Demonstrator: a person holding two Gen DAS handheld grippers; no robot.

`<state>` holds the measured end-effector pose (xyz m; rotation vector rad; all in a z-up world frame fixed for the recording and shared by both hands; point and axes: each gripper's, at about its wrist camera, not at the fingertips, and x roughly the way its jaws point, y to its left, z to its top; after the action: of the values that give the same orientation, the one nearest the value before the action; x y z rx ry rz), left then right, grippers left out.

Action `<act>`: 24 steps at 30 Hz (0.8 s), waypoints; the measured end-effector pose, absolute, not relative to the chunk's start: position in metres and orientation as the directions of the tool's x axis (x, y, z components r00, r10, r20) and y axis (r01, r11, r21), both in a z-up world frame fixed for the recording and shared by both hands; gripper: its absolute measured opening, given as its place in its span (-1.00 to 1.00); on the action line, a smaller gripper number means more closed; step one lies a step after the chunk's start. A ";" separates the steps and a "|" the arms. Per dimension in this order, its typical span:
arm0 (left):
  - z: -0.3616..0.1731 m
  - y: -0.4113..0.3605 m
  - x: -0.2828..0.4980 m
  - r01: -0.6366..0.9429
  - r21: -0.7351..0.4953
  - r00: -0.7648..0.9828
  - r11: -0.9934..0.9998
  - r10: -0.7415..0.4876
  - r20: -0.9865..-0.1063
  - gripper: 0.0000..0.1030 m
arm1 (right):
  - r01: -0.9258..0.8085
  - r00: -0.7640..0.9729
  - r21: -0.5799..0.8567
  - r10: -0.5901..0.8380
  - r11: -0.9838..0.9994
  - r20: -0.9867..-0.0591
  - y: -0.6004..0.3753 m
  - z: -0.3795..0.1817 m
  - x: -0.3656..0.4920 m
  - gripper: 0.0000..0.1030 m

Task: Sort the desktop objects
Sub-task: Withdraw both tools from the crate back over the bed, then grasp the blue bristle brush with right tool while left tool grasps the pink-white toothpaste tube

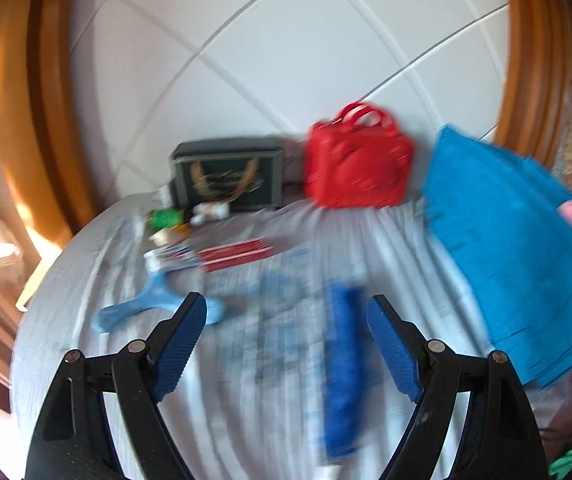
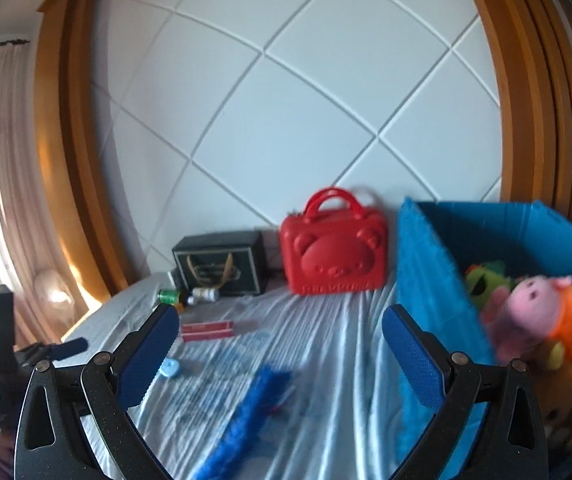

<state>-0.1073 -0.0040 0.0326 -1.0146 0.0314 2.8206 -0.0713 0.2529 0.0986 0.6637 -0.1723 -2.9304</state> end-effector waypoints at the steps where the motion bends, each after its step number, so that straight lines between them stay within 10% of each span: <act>1: 0.027 -0.019 -0.111 -0.135 -0.022 -0.753 -0.991 0.117 -0.647 0.59 | 0.085 -0.885 0.143 -0.140 -0.986 -0.444 0.244 0.091 -0.078 1.00; 13: -0.083 -0.154 -0.165 -0.030 -0.057 -0.589 -0.998 0.064 -0.806 0.59 | -0.116 -0.529 0.173 -0.086 -0.978 -0.844 0.178 -0.096 -0.137 0.99; 16: -0.099 -0.156 -0.169 -0.057 -0.067 -0.557 -0.996 0.088 -0.826 0.59 | -0.132 -0.426 0.177 -0.105 -0.975 -0.899 0.158 -0.140 -0.136 0.46; 22: -0.125 -0.143 -0.175 -0.114 -0.064 -0.511 -0.991 0.114 -0.852 0.59 | -0.150 -0.319 0.139 -0.085 -0.979 -0.944 0.126 -0.186 -0.134 0.31; 24: -0.133 -0.136 -0.176 -0.132 -0.075 -0.489 -0.989 0.130 -0.862 0.59 | -0.159 -0.290 0.135 -0.084 -0.978 -0.953 0.124 -0.201 -0.135 -0.38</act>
<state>-0.1762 -0.1365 -0.1327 -1.4982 0.0022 2.5873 -0.1354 0.1243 -0.2007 1.8994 -0.3257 -2.5403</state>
